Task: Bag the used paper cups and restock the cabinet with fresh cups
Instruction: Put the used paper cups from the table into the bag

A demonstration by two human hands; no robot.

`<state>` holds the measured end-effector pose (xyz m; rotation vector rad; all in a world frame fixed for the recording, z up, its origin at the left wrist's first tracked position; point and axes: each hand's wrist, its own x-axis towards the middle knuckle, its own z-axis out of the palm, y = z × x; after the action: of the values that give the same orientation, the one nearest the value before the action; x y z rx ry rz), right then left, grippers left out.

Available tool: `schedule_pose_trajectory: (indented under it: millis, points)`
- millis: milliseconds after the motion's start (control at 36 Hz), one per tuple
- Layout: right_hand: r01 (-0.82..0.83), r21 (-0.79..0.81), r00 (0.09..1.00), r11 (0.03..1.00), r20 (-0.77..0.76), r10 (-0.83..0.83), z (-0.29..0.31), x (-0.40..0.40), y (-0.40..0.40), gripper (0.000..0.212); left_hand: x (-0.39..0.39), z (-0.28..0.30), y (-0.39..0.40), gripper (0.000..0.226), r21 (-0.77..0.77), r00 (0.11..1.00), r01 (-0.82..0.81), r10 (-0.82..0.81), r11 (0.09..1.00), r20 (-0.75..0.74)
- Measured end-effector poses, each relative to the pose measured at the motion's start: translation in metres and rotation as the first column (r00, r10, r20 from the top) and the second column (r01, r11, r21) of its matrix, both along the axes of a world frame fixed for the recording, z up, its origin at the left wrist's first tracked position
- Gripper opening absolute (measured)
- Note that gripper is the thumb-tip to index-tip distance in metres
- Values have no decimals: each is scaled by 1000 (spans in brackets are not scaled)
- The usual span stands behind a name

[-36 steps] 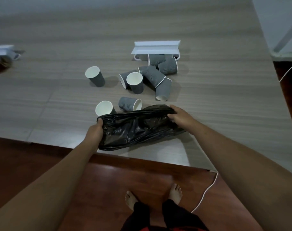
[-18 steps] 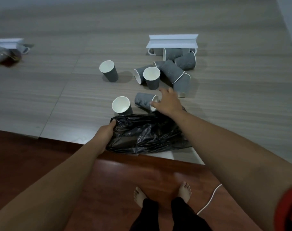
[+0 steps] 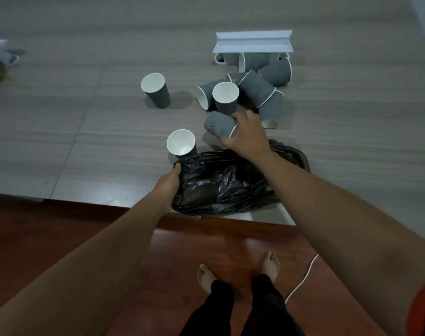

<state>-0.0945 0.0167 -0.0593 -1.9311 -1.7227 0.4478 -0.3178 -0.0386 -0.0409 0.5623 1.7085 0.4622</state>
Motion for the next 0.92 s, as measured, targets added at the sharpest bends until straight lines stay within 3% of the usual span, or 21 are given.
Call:
schedule_pose_trajectory:
  millis: [111, 167, 222, 333, 417, 472, 528, 583, 639, 694, 806, 917]
  points:
    - [120, 60, 947, 991, -307, -96, 24, 18, -45, 60, 0, -4, 1, 49, -10, 1000, 12, -12, 1000, 15]
    - [128, -23, 863, 991, -490, -123, 30, 33, -75, 51, 1, -4, 1, 47, -10, 999, 26, -25, 1000, 32]
    - [33, -162, 805, 986, -581, -123, 31, 46, -101, 44, 2, -3, 2, 49, -9, 998, 43, -42, 999, 42]
    - [-132, -399, 896, 908, -440, -63, 7, 50, -116, 41, 2, -2, 4, 50, -8, 998, 57, -56, 998, 41]
    - [-90, -431, 935, 898, -347, -72, -9, 43, -103, 49, 3, -2, 1, 46, -15, 995, 95, -95, 995, 39]
    - [-4, -450, 914, 893, -365, -179, -15, 41, -91, 50, 2, -3, -3, 45, -18, 990, 138, -137, 990, 33]
    - [110, -492, 833, 864, -429, -350, -19, 40, -78, 54, 0, -5, -6, 44, -6, 985, 175, -175, 985, 15]
    - [204, -510, 672, 836, -548, -498, -20, 39, -67, 55, -4, -5, -10, 43, 11, 979, 205, -205, 979, 1]
    - [278, -512, 487, 813, -654, -578, -22, 39, -60, 56, -10, -7, -14, 41, 30, 973, 232, -232, 972, -12]
    - [355, -491, 407, 796, -685, -604, -25, 39, -58, 56, -14, -8, -19, 40, 43, 970, 244, -244, 969, -7]
    - [430, -401, 589, 809, -554, -588, -30, 39, -58, 36, -18, -9, -24, 38, 14, 979, 196, -196, 981, 59]
    - [358, -363, 762, 860, -418, -494, -22, 41, -57, 49, -19, -8, -24, 45, -45, 987, 151, -148, 987, 65]
